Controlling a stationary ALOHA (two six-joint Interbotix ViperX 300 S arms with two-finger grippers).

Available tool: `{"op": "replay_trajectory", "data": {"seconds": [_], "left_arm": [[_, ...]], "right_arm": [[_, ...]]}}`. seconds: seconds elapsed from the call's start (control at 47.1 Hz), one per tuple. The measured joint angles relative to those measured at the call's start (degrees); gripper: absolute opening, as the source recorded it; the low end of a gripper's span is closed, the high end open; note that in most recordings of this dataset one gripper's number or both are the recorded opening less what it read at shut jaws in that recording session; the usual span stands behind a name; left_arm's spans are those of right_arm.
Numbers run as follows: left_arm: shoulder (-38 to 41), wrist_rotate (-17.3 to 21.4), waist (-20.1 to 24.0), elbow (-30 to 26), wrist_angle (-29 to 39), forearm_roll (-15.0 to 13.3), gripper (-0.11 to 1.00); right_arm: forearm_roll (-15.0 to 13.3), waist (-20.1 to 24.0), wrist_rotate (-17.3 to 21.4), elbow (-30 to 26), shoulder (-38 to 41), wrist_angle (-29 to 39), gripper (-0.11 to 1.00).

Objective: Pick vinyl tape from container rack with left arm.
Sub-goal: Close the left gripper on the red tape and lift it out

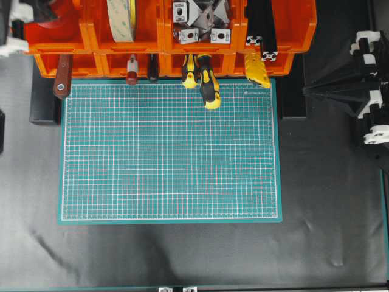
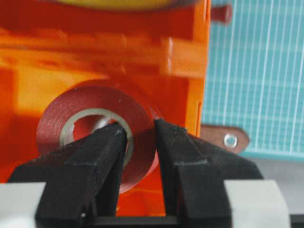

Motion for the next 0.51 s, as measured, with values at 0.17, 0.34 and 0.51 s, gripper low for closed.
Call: {"op": "replay_trajectory", "data": {"seconds": [0.17,0.34,0.51], "left_arm": [[-0.2,-2.5,-1.8,-7.1,0.6,0.1,0.20],[-0.3,-7.6,-10.8,-10.5,0.4,-0.2,0.20],[-0.2,-15.4,-21.0,-8.6,-3.9,-0.2,0.20]], "right_arm": [[0.0,-0.4,0.0,0.0,-0.3,0.0,0.00],[0.0,-0.6,0.0,0.0,-0.5,-0.1,0.00],[0.0,-1.0,0.0,0.0,-0.6,-0.1,0.00]]}}
